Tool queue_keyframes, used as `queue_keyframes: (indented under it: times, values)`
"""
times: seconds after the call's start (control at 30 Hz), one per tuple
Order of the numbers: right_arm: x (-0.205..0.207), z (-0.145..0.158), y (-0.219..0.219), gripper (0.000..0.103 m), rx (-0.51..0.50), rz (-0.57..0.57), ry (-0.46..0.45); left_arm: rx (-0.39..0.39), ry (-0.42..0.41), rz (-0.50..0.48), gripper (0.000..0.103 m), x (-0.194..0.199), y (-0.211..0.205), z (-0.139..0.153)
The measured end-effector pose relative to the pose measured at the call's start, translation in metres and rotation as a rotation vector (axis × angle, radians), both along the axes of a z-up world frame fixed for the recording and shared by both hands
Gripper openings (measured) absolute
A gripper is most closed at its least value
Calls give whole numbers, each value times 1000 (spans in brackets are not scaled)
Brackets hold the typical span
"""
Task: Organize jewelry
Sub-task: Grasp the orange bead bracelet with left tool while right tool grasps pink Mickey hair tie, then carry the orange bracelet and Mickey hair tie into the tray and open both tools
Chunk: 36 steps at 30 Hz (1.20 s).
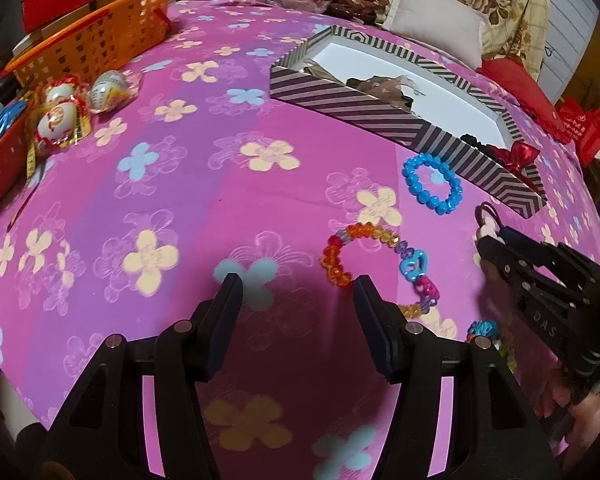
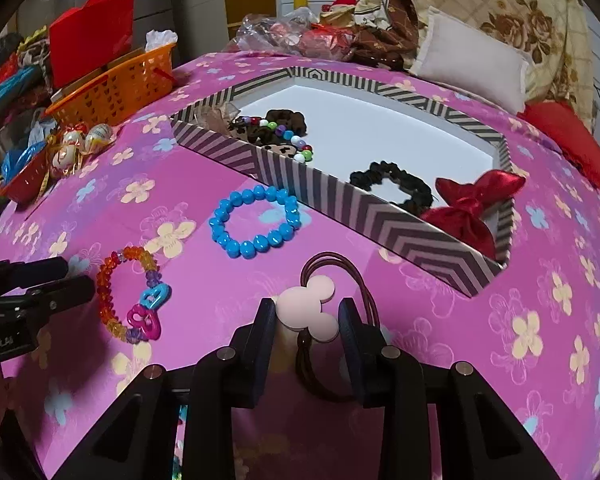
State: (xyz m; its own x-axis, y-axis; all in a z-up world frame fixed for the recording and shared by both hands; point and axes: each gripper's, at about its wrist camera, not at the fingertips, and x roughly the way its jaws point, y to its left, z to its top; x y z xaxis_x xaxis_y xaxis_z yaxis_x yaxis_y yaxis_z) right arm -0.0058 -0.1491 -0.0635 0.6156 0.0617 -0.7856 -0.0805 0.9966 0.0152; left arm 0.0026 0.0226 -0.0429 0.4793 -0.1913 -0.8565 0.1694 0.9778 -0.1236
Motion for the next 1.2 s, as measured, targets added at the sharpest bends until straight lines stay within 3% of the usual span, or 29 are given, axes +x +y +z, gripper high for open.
queue_keyframes:
  times: [0.3,0.33,0.43,0.47,0.7,1.2]
  values:
    - [-3,0,-3,31,26,-1,-8,74,17,-22,60,13,-25,-6]
    - [-3,0,-3,31,29,-1,-8,79,13,-25,55,13,-27,-6]
    - [-5,0,-3,31,34,-2,-12,103,-6,-44,12,16,-31,-5]
    - [-6,0,-2,31,35,-1,-14,83,3,-57,9,18,-31,-5]
    - [-16,6,-3,31,59,-11,-37,-14,55,-34,8,23,-18,-2]
    - [-37,45,-6,31,68,-28,-100,-54,-52,-53,8,11,-16,58]
